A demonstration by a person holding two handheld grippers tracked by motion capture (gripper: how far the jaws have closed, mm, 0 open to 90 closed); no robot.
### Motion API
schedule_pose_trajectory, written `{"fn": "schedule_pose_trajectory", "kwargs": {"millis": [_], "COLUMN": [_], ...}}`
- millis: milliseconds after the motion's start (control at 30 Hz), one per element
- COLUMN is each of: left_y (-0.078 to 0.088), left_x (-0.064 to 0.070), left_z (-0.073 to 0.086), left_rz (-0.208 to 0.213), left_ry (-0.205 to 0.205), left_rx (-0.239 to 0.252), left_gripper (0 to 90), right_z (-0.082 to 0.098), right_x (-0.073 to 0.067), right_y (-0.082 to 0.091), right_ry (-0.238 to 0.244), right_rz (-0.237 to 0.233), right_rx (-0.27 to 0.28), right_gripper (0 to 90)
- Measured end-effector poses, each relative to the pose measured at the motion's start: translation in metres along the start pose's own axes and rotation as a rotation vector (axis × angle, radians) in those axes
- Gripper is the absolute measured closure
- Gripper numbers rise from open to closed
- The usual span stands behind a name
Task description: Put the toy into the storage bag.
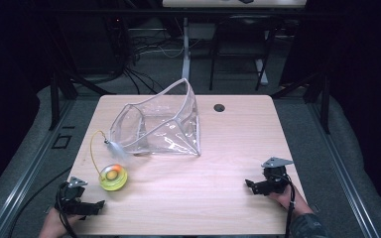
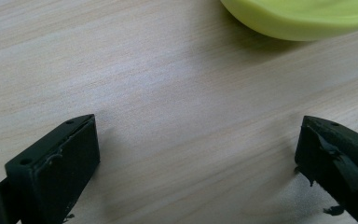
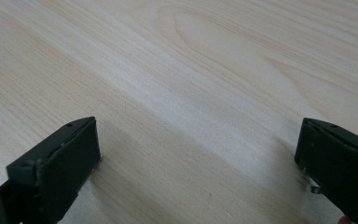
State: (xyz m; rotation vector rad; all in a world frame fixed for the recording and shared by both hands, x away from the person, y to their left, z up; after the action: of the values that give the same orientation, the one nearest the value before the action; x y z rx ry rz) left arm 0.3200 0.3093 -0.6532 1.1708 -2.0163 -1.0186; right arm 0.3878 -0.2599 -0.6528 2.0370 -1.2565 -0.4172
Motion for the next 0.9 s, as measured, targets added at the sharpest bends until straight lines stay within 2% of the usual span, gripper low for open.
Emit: {"fn": "schedule_pose_trajectory", "kwargs": {"millis": [300, 467, 533, 700, 900], "left_y": [-0.001, 0.002, 0.004, 0.018, 0.027], "left_x": [0.000, -0.001, -0.002, -0.001, 0.007], "left_z": [-0.001, -0.001, -0.004, -0.014, -0.020], "left_rz": [-0.002, -0.005, -0.001, 0.009, 0.020], "left_ry": [0.001, -0.002, 0.018, 0.059, 0.031], "left_rx": [-0.004, -0.059, -0.053, 0.001, -0.002], "left_gripper": [0.0, 0.1, 0.0, 0.0, 0.1], "right_z": [0.000, 0.000, 0.000, 0.000, 0.000], "right_x": [0.000, 0.000, 0.000, 0.000, 0.000], "right_y": [0.000, 0.000, 0.000, 0.000, 0.000], "right_ry": [0.000, 0.001, 0.001, 0.004, 0.004], "right_rz": [-0.001, -0.001, -0.001, -0.004, -0.004], "right_rx": [0.000, 0.000, 0.000, 0.001, 0.001], "right_gripper": [0.0, 0.0, 0.0, 0.0, 0.0]}}
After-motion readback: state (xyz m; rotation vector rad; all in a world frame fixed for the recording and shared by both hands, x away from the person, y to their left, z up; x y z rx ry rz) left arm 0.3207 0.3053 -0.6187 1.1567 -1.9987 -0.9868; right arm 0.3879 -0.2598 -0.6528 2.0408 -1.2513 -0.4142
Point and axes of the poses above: each handheld gripper's, and its own axes: y roughly backward along the jaws, z roughly out of its underside, x roughly to its right, the point moved 9 cm from there along -y, roughly forward along the jaws, and after that the axes turned 7 degrees about z, right-handed, at the moved point
